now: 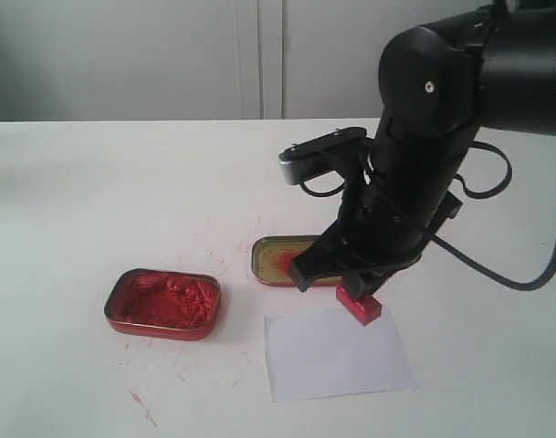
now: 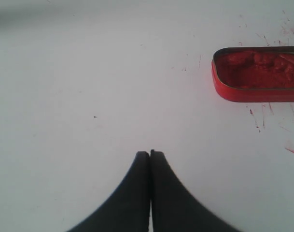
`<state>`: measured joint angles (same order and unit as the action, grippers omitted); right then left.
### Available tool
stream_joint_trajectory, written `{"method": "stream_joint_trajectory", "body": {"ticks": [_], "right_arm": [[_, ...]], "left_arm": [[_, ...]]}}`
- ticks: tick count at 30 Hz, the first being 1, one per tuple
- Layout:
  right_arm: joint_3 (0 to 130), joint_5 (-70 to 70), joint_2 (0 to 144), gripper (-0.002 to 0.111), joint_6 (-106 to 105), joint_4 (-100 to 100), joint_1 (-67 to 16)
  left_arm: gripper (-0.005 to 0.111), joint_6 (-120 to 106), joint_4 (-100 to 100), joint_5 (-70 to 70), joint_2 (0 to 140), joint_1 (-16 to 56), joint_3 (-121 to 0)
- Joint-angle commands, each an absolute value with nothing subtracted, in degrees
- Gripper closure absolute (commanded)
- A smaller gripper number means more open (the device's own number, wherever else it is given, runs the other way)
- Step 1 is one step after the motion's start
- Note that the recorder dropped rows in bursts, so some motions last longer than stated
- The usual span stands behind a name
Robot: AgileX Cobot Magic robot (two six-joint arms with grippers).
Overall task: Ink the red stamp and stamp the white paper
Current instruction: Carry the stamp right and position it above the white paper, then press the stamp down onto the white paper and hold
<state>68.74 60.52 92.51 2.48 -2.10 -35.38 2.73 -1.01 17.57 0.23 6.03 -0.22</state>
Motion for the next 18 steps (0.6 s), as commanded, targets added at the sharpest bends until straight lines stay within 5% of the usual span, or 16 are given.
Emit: {"method": "stream_joint_trajectory", "body": {"ticks": [1, 18], "right_arm": [[65.09, 59.44, 90.30, 0.108, -0.32, -1.53, -31.97], [57.70, 50.58, 91.27, 0.108, -1.46, -1.71, -30.75]], "left_arm": [[0.107, 2.55, -0.72, 17.51, 0.00, 5.88, 0.00], [0.107, 2.55, -0.72, 17.51, 0.00, 5.88, 0.00]]}}
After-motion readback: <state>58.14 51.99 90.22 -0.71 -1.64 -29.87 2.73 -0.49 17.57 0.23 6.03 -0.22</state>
